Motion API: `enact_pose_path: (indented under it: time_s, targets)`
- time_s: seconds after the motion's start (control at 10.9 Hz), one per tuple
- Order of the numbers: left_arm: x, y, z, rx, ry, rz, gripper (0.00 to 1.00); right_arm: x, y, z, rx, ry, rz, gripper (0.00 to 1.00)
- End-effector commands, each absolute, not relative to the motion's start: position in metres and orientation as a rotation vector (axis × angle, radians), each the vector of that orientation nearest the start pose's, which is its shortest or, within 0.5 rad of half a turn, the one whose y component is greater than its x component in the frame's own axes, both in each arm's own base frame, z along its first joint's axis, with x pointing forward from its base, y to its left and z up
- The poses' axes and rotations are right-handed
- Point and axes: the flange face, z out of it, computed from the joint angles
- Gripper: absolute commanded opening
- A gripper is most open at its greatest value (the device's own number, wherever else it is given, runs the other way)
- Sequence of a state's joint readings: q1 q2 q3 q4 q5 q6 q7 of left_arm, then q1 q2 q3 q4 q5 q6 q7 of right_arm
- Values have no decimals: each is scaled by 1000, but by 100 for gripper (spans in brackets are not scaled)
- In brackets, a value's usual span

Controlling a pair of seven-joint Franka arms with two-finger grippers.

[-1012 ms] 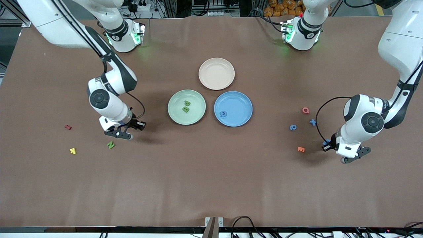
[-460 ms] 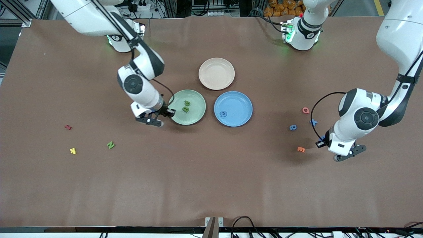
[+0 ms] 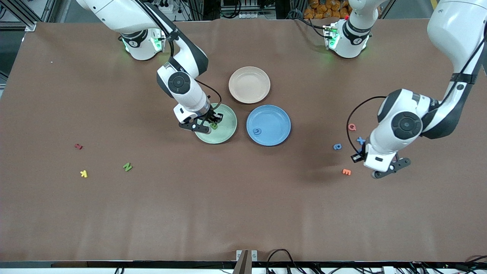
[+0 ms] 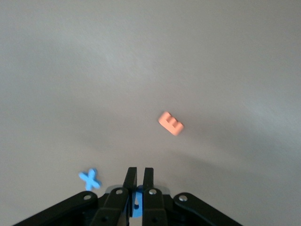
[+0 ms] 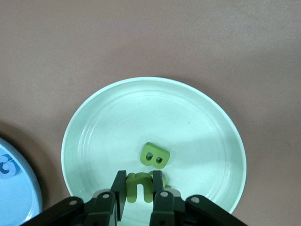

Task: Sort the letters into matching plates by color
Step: 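Carry the green n onto the green plate and open the right gripper, then place the blue m on the blue plate while the right gripper returns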

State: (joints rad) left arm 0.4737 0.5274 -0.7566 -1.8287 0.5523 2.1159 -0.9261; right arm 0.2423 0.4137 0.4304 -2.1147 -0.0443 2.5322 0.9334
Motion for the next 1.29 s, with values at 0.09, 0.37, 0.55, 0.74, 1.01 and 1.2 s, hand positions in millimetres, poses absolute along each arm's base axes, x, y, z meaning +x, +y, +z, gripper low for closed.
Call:
enact_pose_path:
  time_s: [0.09,0.37,0.55,0.74,1.01,1.2]
  targets:
    - [597,-175,335,-2953,-606,22,0,458,360,243,-3011,369,123,100]
    - [578,-208,345,-2934,-619,50,0,467,344,243,-3036,280,117,100]
    - [565,-227,342,-2927,-685,103,0,485,318,248,-3051,256,90,100]
    - [553,-248,340,-2937,-754,171,0,511,283,256,-3060,248,86,100]
    - [531,-298,346,-2943,-863,220,0,552,225,271,-3079,205,107,100]
    - [517,-335,350,-2953,-881,185,0,571,181,269,-3101,182,91,100]
